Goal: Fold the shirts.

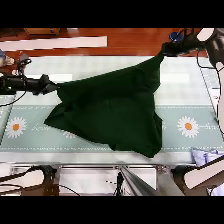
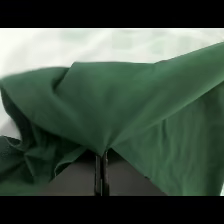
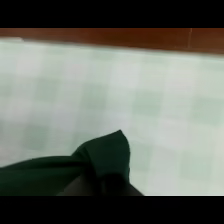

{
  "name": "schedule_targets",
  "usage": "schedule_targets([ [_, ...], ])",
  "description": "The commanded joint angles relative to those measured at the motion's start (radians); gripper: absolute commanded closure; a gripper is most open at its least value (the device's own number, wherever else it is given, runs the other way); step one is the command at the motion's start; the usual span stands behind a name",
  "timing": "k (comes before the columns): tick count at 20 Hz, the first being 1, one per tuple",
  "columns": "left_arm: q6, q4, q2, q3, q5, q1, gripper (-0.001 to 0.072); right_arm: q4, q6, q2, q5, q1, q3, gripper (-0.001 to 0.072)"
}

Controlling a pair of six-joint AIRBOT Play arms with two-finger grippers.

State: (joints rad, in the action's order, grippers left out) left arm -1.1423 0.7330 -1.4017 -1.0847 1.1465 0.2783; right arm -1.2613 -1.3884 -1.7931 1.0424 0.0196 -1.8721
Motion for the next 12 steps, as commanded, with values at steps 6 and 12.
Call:
schedule_targets([
  [6, 0.011, 0.014, -0.046, -0.238, 0.101, 0.101, 0.0081, -0.042, 0.001, 0.241, 0.31, 0.033, -0.001, 0.0234],
  [12, 0.005, 0.305, -0.042, -0.275, 0.377, 0.268, 0.0084, -0.298, -0.002, 0.457, 0.615, 0.048, 0.084, 0.024],
])
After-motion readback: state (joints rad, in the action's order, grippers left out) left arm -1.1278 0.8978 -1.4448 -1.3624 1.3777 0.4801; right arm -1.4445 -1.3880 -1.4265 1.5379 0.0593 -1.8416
